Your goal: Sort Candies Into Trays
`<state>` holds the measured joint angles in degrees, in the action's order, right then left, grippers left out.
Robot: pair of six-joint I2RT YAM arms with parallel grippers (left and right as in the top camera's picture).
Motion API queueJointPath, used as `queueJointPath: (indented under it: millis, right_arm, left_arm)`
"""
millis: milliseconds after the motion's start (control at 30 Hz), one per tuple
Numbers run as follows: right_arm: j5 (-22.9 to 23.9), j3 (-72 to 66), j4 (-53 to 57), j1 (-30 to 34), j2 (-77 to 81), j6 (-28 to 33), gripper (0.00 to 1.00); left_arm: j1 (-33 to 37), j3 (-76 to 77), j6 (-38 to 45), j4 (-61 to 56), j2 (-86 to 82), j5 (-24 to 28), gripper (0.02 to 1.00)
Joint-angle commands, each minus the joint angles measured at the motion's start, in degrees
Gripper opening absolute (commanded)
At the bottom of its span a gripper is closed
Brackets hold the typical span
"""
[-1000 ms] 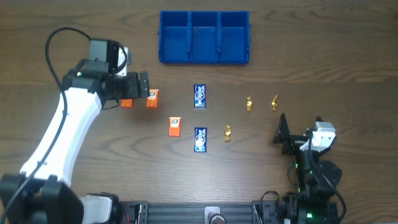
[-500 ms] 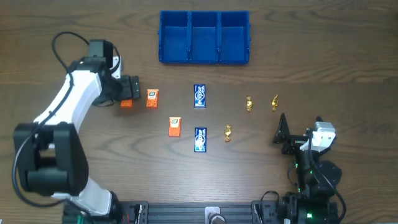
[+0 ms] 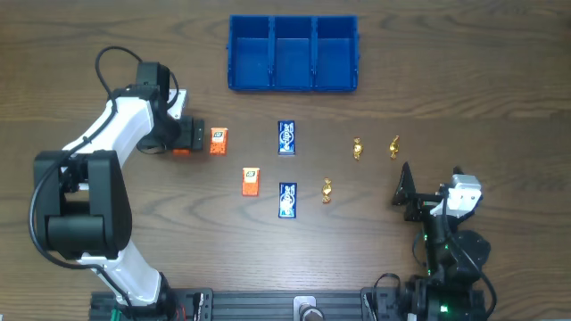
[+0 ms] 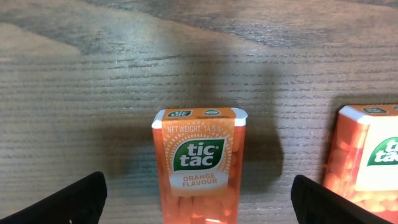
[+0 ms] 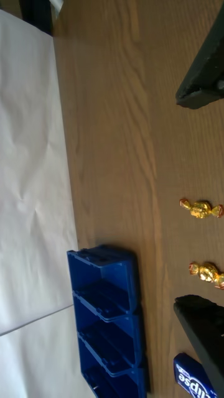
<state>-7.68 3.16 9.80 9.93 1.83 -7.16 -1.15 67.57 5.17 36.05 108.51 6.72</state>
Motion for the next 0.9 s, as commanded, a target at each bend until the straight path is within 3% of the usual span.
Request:
queueJointPath:
  millis: [33,600,767,900]
  right_arm:
    - [0.5,-0.2,0.1,-0.4,-0.1,0.1,0.998]
    - [0.5,-0.2,0.1,-0.4,-0.1,0.1,0.998]
    - [0.5,-0.2,0.1,-0.4,-0.1,0.2,0.998]
    - [0.5,-0.2,0.1,-0.4,-0.1,0.2,0.998]
  left_arm:
    - [-0.1,0.7,3.7,-0.4,0.9,-1.0,0.930]
    - [0.0,0.7,3.6,-1.5,2.4,-1.4,0.803]
    - [0.0,0.7,3.1,-1.7,2.5,-1.2,0.638]
    - [0.0,0.7,3.0,-1.8,2.5,-1.4,0.413]
